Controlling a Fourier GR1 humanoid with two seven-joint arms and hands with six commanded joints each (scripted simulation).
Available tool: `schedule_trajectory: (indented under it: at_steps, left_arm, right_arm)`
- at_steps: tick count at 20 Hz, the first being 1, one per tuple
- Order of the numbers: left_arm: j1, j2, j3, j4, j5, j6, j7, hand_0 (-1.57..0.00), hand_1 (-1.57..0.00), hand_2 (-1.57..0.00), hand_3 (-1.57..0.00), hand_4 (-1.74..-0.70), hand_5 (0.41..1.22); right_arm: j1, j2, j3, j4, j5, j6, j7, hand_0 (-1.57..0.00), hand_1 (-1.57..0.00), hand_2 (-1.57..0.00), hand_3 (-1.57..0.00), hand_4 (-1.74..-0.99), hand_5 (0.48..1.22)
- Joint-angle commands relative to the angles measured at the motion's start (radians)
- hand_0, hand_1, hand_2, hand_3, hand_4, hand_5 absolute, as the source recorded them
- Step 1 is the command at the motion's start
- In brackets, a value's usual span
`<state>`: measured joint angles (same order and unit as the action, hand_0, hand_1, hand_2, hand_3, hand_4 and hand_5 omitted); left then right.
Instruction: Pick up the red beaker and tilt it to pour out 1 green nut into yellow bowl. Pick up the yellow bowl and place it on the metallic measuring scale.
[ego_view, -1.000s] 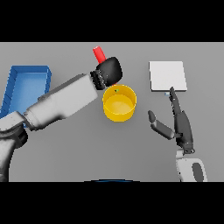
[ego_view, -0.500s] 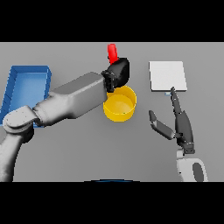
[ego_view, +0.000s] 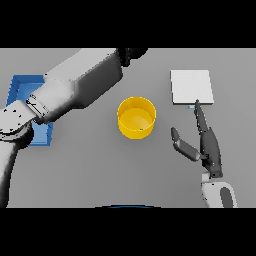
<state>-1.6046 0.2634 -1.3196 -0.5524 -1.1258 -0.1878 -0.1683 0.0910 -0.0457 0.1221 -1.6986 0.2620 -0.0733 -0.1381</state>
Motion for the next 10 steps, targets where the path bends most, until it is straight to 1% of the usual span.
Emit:
schedule_trajectory:
  at_steps: [1, 2, 3, 4, 5, 6, 7, 8, 10]
  left_arm:
    - [-0.027, 0.014, 0.019, 0.027, 0.016, 0.026, -0.006, -1.57, -1.57, -1.57, -1.18, -1.73, 1.221]
    - [-0.055, 0.031, 0.053, 0.072, 0.047, 0.031, 0.025, -1.57, -1.57, -1.57, -1.26, -1.73, 1.221]
    - [-0.075, 0.039, 0.089, 0.112, 0.062, 0.029, 0.037, -1.57, -1.57, -1.57, -1.32, -1.73, 1.221]
    - [-0.099, 0.046, 0.151, 0.163, 0.100, 0.044, 0.049, -1.57, -1.57, -1.57, -1.37, -1.73, 1.221]
    - [-0.108, 0.049, 0.214, 0.206, 0.142, 0.047, 0.075, -1.57, -1.57, -1.57, -1.41, -1.73, 1.221]
    - [-0.111, 0.073, 0.292, 0.238, 0.205, 0.056, 0.090, -1.57, -1.57, -1.57, -1.44, -1.73, 1.221]
    - [-0.113, 0.095, 0.369, 0.274, 0.285, 0.044, 0.109, -1.57, -1.57, -1.57, -1.47, -1.73, 1.221]
    - [-0.108, 0.120, 0.446, 0.307, 0.371, 0.055, 0.133, -1.57, -1.57, -1.57, -1.43, -1.74, 1.221]
    - [-0.110, 0.163, 0.562, 0.373, 0.507, 0.075, 0.172, -1.57, -1.57, -1.57, -1.40, -1.74, 1.221]
  right_arm:
    - [-0.007, 0.006, 0.004, 0.008, 0.003, -0.002, -0.001, 0.00, 0.00, 0.00, 0.00, -1.160, 0.660]
    - [-0.020, 0.002, 0.003, 0.012, 0.006, 0.000, 0.009, 0.00, 0.00, 0.00, 0.00, -1.160, 0.663]
    - [-0.022, -0.001, -0.001, 0.024, 0.007, -0.003, 0.012, 0.00, 0.00, 0.00, 0.00, -1.161, 0.661]
    - [-0.031, 0.006, 0.000, 0.037, -0.006, 0.006, 0.008, 0.00, 0.00, 0.00, 0.00, -1.160, 0.661]
    - [-0.025, 0.014, 0.006, 0.033, -0.002, 0.002, -0.008, 0.00, 0.00, 0.00, 0.00, -1.156, 0.658]
    - [-0.023, 0.007, 0.006, 0.035, 0.008, -0.003, -0.009, 0.00, 0.00, 0.00, 0.00, -1.152, 0.652]
    - [-0.028, 0.007, 0.008, 0.033, 0.026, -0.017, 0.011, 0.00, 0.00, 0.00, 0.00, -1.146, 0.641]
    - [-0.033, 0.004, 0.011, 0.031, 0.046, -0.029, 0.013, 0.00, 0.00, 0.00, 0.00, -1.140, 0.637]
    - [-0.039, 0.004, 0.013, 0.030, 0.046, -0.029, 0.011, 0.00, 0.00, 0.00, 0.00, -1.142, 0.630]
